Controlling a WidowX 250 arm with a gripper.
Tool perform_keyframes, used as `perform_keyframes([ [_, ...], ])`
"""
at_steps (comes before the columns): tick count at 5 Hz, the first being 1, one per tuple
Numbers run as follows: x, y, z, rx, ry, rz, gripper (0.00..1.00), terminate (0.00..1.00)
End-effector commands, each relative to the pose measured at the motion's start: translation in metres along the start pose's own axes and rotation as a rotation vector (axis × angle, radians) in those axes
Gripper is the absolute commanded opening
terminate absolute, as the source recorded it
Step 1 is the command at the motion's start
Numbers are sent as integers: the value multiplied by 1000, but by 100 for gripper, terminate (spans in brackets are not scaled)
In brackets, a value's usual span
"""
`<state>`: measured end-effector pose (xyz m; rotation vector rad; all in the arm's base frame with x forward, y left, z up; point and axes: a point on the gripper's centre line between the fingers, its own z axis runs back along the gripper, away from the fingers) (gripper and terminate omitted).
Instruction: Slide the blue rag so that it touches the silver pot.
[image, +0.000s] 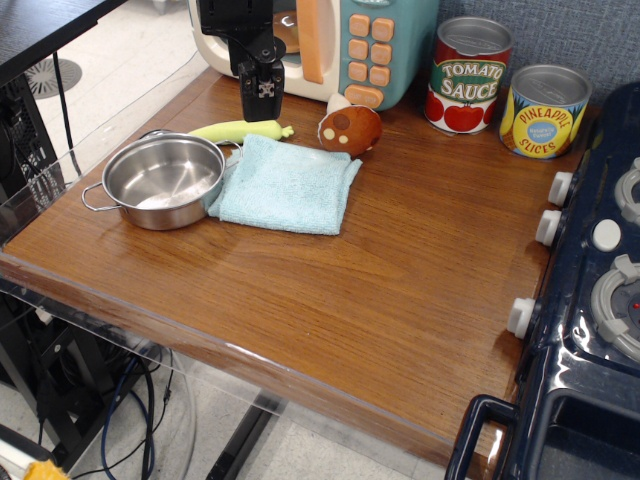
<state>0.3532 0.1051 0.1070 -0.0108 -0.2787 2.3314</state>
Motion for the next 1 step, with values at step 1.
perform_keyframes([
  [1,9,-5,26,-62,36,19,100,100],
])
